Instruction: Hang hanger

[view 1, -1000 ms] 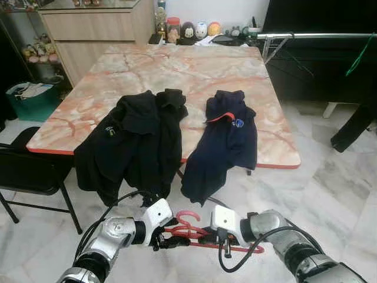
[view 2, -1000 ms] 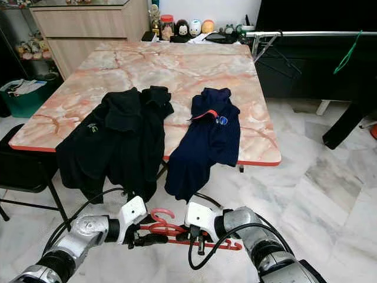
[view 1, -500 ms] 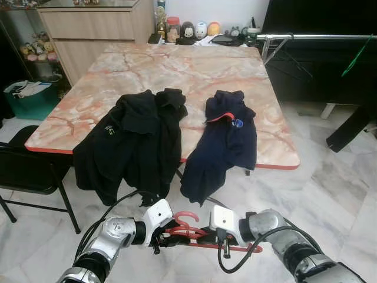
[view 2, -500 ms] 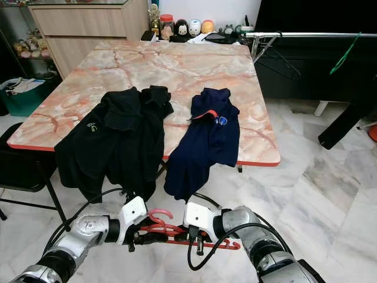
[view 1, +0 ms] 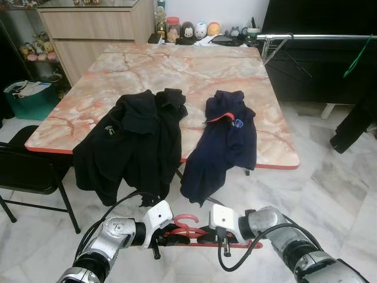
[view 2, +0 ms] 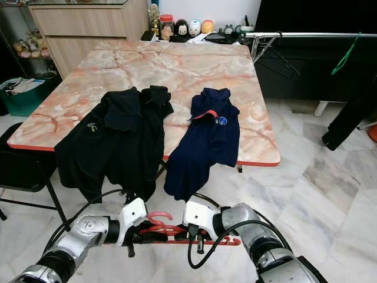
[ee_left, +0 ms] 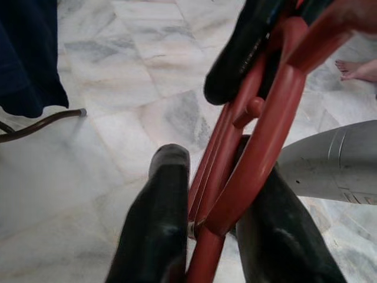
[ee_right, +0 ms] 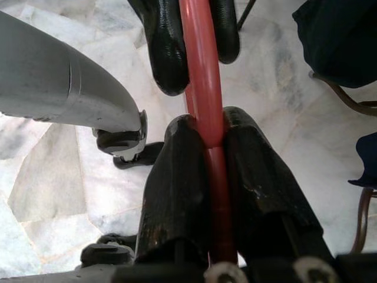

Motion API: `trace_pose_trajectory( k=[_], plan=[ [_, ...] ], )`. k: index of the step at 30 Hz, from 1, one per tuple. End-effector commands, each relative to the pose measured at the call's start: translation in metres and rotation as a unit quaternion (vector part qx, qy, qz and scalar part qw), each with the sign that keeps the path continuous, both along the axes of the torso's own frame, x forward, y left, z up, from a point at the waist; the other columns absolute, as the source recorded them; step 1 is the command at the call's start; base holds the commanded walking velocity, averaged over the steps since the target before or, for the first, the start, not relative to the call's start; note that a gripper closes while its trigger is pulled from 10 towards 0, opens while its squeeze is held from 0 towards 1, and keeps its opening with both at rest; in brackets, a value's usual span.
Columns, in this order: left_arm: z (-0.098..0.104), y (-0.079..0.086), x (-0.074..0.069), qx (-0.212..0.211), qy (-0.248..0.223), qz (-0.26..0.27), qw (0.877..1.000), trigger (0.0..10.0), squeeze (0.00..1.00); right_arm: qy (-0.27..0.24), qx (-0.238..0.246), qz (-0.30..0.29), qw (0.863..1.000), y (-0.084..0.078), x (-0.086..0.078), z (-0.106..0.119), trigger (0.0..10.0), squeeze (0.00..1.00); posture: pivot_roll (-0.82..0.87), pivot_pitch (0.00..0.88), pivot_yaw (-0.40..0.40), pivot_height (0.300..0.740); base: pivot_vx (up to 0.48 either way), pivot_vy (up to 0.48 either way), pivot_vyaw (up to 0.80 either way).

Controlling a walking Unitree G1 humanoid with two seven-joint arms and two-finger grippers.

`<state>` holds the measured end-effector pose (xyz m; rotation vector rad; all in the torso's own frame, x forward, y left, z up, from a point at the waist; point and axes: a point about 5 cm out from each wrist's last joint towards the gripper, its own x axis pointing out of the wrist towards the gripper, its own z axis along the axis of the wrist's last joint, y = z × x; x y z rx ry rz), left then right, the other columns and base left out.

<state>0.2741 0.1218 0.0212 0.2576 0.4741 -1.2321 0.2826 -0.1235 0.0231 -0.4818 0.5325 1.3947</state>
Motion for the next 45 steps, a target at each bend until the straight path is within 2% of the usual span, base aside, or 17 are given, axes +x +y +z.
trace_pose_trajectory(
  k=[1, 8, 9, 10, 11, 12, 23, 33, 40, 41, 42, 43, 44, 45],
  plan=[
    [0.004, -0.004, 0.004, 0.001, -0.013, -0.005, 1.000, 0.0, 0.00, -0.006, 0.010, -0.004, 1.000, 0.005, 0.004, 0.004, 10.0, 0.00, 0.12, 0.000, -0.029, 0.740, 0.000, 0.000, 0.00],
    [0.004, -0.003, 0.004, 0.000, -0.013, -0.004, 1.000, 0.0, 0.00, -0.004, 0.008, -0.005, 1.000, 0.007, 0.004, 0.004, 10.0, 0.00, 0.12, 0.000, -0.032, 0.740, 0.000, 0.000, 0.00],
    [0.003, -0.003, 0.003, 0.000, -0.013, -0.003, 1.000, 0.0, 0.00, -0.003, 0.009, -0.006, 1.000, 0.007, 0.004, 0.004, 10.0, 0.12, 0.12, 0.000, -0.032, 0.740, 0.000, 0.000, 0.00],
    [0.003, -0.003, 0.003, 0.001, -0.013, -0.003, 1.000, 0.0, 0.00, -0.002, 0.009, -0.006, 1.000, 0.007, 0.004, 0.004, 10.0, 0.96, 0.12, 0.000, -0.032, 0.740, 0.000, 0.000, 0.00],
    [0.003, -0.002, 0.003, 0.001, -0.013, -0.002, 1.000, 0.0, 0.00, -0.002, 0.009, -0.007, 1.000, 0.007, 0.004, 0.003, 10.0, 0.96, 0.12, 0.000, -0.032, 0.740, 0.000, 0.000, 0.00],
    [0.002, -0.002, 0.002, 0.003, -0.013, -0.001, 1.000, 0.0, 0.00, -0.002, 0.008, -0.008, 1.000, 0.007, 0.004, 0.003, 10.0, 1.00, 0.12, 0.000, -0.032, 0.740, 0.000, 0.000, 0.00],
    [-0.011, 0.010, -0.007, 0.030, -0.001, 0.012, 0.999, 0.0, 0.00, 0.008, 0.003, -0.013, 1.000, 0.004, 0.001, -0.001, 10.0, 1.00, 0.12, 0.000, -0.031, 0.740, 0.000, 0.000, 0.00],
    [-0.021, 0.016, -0.016, 0.067, -0.001, -0.002, 0.998, 0.0, 0.00, 0.013, -0.006, -0.016, 1.000, 0.002, -0.001, -0.005, 10.0, 1.00, 0.12, 0.000, -0.033, 0.740, 0.000, 0.000, 0.00],
    [-0.029, 0.023, -0.021, 0.093, 0.002, 0.007, 0.996, 0.0, 0.00, 0.004, -0.038, -0.018, 0.999, 0.000, -0.004, -0.011, 10.0, 1.00, 0.11, 0.000, -0.031, 0.740, 0.000, 0.000, 0.00],
    [-0.034, 0.028, -0.024, 0.107, 0.004, 0.021, 0.994, 0.0, 0.00, 0.000, -0.060, -0.026, 0.998, -0.003, -0.007, -0.017, 10.0, 0.47, 0.11, 0.000, -0.031, 0.740, 0.000, 0.000, 0.00],
    [-0.040, 0.034, -0.027, 0.133, -0.002, 0.039, 0.990, 0.0, 0.00, 0.000, -0.081, -0.042, 0.996, -0.009, -0.010, -0.023, 10.0, 0.00, 0.11, 0.000, -0.030, 0.740, 0.000, 0.000, 0.00],
    [-0.043, 0.038, -0.028, 0.146, -0.006, 0.055, 0.988, 0.7, 0.00, 0.004, -0.093, -0.057, 0.994, -0.013, -0.013, -0.028, 10.0, 0.00, 0.11, 0.000, -0.030, 0.740, 0.000, 0.000, 0.00],
    [-0.045, 0.040, -0.029, 0.154, -0.009, 0.066, 0.986, 0.7, 0.00, 0.006, -0.100, -0.066, 0.993, -0.015, -0.014, -0.030, 10.0, 0.00, 0.11, 0.000, -0.030, 0.740, 0.000, 0.000, 0.00],
    [-0.050, 0.046, -0.031, 0.171, -0.007, 0.098, 0.980, 4.9, 0.00, 0.000, -0.125, -0.088, 0.988, -0.022, -0.018, -0.037, 10.0, 0.00, 0.12, 0.000, -0.031, 0.740, 0.000, 0.000, 0.00]
  ],
)
